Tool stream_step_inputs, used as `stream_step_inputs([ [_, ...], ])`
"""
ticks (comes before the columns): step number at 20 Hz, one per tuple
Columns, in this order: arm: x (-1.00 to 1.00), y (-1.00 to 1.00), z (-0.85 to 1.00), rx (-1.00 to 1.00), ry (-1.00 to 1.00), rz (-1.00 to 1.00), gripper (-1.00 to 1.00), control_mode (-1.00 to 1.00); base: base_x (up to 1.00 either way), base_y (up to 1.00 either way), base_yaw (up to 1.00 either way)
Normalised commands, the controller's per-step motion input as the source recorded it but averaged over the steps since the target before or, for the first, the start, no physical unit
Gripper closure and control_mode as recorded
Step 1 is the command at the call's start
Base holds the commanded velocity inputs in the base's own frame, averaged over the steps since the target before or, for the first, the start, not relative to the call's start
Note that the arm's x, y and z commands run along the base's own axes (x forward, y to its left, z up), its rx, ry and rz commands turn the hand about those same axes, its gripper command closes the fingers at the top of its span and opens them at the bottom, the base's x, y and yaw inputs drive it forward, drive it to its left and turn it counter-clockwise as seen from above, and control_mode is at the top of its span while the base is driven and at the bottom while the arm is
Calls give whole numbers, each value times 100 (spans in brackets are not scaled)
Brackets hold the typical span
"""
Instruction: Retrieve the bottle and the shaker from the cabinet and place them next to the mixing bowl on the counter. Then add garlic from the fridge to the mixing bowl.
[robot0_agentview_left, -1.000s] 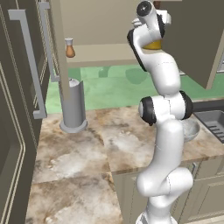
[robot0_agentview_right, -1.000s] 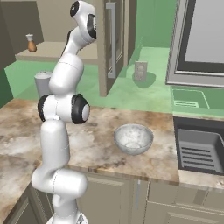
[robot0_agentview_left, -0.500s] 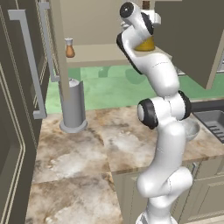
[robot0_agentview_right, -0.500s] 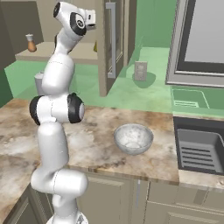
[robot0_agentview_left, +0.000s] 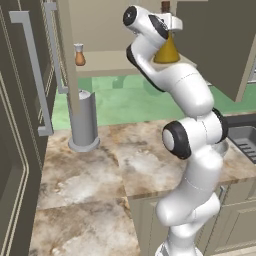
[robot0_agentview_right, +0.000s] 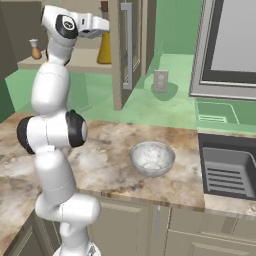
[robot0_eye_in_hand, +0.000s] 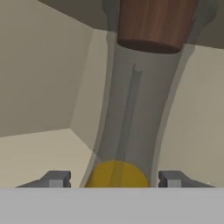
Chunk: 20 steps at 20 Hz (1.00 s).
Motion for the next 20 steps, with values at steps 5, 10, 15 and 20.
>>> stream_step_inputs([
  [5, -98, 0, 0, 1, 0, -30, 100, -100, 0, 0, 0],
  [10, -100, 1, -14, 2, 0, -42, 100, -100, 0, 0, 0],
  [15, -77, 18, -48, 0, 0, -35, 100, -100, 0, 0, 0],
  [20, -47, 30, -48, 0, -1, -28, 100, -100, 0, 0, 0],
])
